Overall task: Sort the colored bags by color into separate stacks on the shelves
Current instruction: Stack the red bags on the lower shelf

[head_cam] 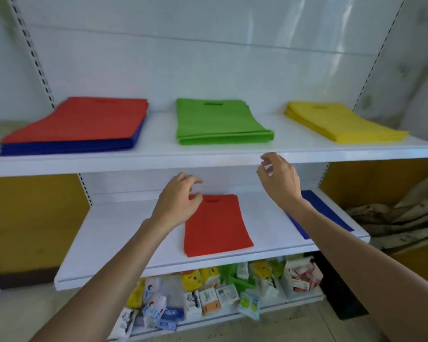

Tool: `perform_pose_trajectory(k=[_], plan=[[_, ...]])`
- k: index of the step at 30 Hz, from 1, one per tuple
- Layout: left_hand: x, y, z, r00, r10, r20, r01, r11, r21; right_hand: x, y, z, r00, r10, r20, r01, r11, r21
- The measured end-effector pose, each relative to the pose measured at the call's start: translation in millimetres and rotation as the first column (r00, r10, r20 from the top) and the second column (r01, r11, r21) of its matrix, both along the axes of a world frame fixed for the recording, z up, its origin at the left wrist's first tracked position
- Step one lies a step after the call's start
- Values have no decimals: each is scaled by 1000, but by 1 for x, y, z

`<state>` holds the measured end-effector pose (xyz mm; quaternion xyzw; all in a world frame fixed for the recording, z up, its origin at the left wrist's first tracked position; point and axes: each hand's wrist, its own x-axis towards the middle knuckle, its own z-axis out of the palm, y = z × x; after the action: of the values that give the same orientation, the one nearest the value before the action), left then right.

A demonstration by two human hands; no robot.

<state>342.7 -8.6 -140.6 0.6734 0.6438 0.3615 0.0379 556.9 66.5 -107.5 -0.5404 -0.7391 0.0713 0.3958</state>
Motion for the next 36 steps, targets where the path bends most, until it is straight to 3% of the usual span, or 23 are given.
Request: perform_pose_trajectory(k=[5, 12, 15, 20, 24, 27, 29, 31, 33, 36], plan=[[-48, 0, 51, 998, 56, -13, -53, 988, 143, -61, 14, 53, 998, 56, -33, -52, 992, 112], [-181, 7, 101, 979, 188, -83, -163, 955, 249, -194, 55, 80, 987, 159, -31, -155, 982, 110], [-250, 14, 112, 966, 250, -69, -232, 951, 203, -254, 75, 76, 981, 192, -20, -190, 979, 81], [-347, 36, 105, 883, 469, -16, -469, 883, 8, -332, 101, 72, 964, 187, -192, -194, 981, -21], [-374, 53, 85, 820, 563, 107, -547, 824, -144, -370, 115, 57, 990, 95, -103, -108, 987, -122], [-380, 55, 74, 779, 578, 244, -555, 816, -161, -375, 119, 46, 996, 67, -56, -71, 994, -82], [-381, 53, 74, 779, 559, 285, -545, 828, -133, -373, 124, 44, 999, 44, -32, -46, 997, -63], [-378, 50, 75, 805, 522, 283, -525, 848, -69, -371, 127, 44, 1000, 23, 1, -23, 988, -151], [-376, 47, 76, 827, 489, 279, -508, 861, -4, -369, 128, 43, 1000, 19, -23, -24, 971, -240], [-376, 45, 76, 853, 451, 264, -488, 868, 95, -365, 126, 44, 996, 11, -89, -29, 978, -209]])
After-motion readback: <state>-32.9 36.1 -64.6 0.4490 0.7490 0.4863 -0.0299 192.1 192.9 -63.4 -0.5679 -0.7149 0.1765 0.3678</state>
